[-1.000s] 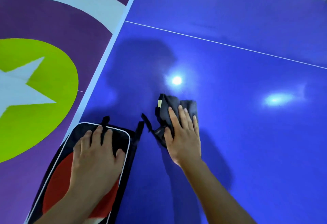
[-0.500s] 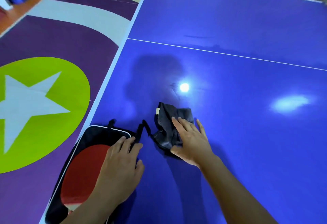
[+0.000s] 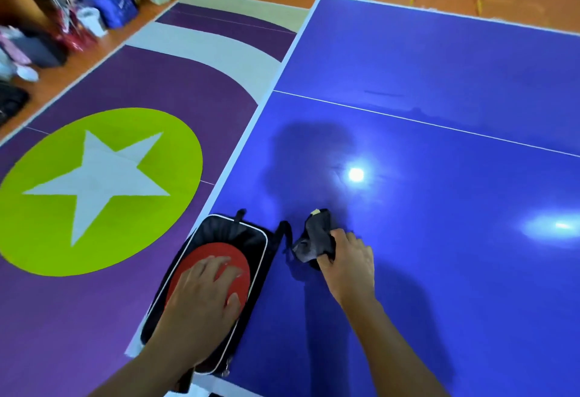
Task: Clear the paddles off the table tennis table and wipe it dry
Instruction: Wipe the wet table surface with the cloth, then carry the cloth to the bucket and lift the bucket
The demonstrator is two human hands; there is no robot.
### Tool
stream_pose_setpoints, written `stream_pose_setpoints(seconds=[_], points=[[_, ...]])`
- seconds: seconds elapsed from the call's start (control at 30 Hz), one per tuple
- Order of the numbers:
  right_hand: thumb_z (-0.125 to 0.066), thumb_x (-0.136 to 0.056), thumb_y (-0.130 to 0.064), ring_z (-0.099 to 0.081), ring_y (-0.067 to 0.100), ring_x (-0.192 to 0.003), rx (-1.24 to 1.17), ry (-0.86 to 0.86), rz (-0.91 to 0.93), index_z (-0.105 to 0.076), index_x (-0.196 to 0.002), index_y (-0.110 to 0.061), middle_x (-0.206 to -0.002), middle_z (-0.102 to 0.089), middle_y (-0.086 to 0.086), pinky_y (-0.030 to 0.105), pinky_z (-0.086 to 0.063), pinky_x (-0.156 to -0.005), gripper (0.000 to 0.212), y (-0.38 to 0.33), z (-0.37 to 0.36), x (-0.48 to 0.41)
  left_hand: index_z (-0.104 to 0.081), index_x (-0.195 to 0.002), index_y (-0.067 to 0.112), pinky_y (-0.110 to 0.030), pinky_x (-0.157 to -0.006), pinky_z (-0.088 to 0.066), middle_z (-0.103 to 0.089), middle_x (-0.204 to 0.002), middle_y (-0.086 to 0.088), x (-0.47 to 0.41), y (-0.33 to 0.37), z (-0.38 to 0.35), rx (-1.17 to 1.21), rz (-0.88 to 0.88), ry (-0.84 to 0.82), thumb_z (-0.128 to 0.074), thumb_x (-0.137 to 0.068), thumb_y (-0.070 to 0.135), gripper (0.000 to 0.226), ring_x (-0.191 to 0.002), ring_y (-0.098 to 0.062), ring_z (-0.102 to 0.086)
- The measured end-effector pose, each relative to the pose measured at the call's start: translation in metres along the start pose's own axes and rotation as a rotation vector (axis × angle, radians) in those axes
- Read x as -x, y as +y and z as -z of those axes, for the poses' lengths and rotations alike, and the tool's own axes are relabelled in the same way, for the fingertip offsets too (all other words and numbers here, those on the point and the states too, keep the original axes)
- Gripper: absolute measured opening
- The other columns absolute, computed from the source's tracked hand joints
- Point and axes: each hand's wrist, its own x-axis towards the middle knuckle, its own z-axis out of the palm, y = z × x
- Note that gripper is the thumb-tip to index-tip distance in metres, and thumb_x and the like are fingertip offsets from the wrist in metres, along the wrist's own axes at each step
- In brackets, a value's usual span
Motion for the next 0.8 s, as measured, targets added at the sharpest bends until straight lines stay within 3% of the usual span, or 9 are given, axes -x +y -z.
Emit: stream_pose_setpoints(seconds=[0.1, 0.27, 0.4, 0.63, 0.7, 0.8], points=[[-0.063, -0.09, -0.032, -0.053, 0.028, -0.09, -0.117, 0.082, 0.03, -0.063, -0.118, -0.018, -0.095, -0.061, 0.001, 0.039, -0.038, -0.082, 0.031, -0.023, 0.022, 0.022, -0.072, -0.113, 0.018, -0.044, -0.092, -0.05, -0.066, -0.117, -0.003, 0.013, -0.01, 0.019, 0.048, -0.01, 0.026, -0.048, -0.084, 0.031, 0.04, -0.108, -0.028, -0.064], [-0.069, -0.086, -0.025, -0.055, 0.028, -0.096, -0.25, 0.16, 0.053, -0.065, -0.123, -0.018, -0.098, -0.064, 0.002, 0.039, -0.036, -0.085, 0.038, -0.079, 0.058, 0.058, -0.062, -0.129, 0.027, -0.037, -0.106, -0.036, -0.058, -0.129, 0.009, 0.049, -0.032, 0.054, 0.059, 0.016, 0.008, -0.023, -0.083, 0.05, 0.064, -0.122, -0.02, -0.052], [-0.071, -0.084, -0.023, -0.057, 0.03, -0.095, -0.229, 0.166, 0.139, -0.067, -0.118, -0.016, -0.097, -0.065, 0.004, 0.039, -0.035, -0.083, 0.036, -0.138, 0.075, 0.085, -0.063, -0.127, 0.027, -0.035, -0.105, -0.036, -0.059, -0.126, 0.008, 0.084, -0.054, 0.078, 0.112, 0.043, 0.093, -0.04, -0.09, 0.039, 0.045, -0.119, -0.02, -0.052], [-0.074, -0.08, -0.021, -0.057, 0.029, -0.092, -0.236, 0.2, 0.249, -0.068, -0.114, -0.02, -0.098, -0.066, 0.001, 0.039, -0.037, -0.084, 0.035, -0.248, 0.072, 0.123, -0.064, -0.125, 0.027, -0.038, -0.103, -0.042, -0.06, -0.124, 0.005, 0.125, -0.128, 0.114, 0.139, 0.005, 0.164, -0.048, -0.091, 0.033, 0.038, -0.119, -0.022, -0.055], [-0.074, -0.079, -0.021, -0.057, 0.029, -0.091, -0.253, 0.219, 0.248, -0.068, -0.112, -0.021, -0.097, -0.067, 0.0, 0.039, -0.037, -0.082, 0.034, -0.286, 0.067, 0.128, -0.07, -0.118, 0.021, -0.041, -0.096, -0.049, -0.066, -0.118, -0.001, 0.133, -0.16, 0.131, 0.174, -0.027, 0.247, -0.058, -0.087, 0.025, 0.033, -0.11, -0.027, -0.062], [-0.072, -0.078, -0.023, -0.057, 0.031, -0.093, -0.265, 0.227, 0.213, -0.068, -0.112, -0.022, -0.098, -0.068, 0.002, 0.039, -0.036, -0.083, 0.034, -0.343, 0.057, 0.135, -0.074, -0.103, 0.014, -0.044, -0.079, -0.057, -0.07, -0.102, -0.006, 0.141, -0.208, 0.162, 0.17, -0.077, 0.332, -0.05, -0.085, 0.026, 0.032, -0.092, -0.033, -0.068]])
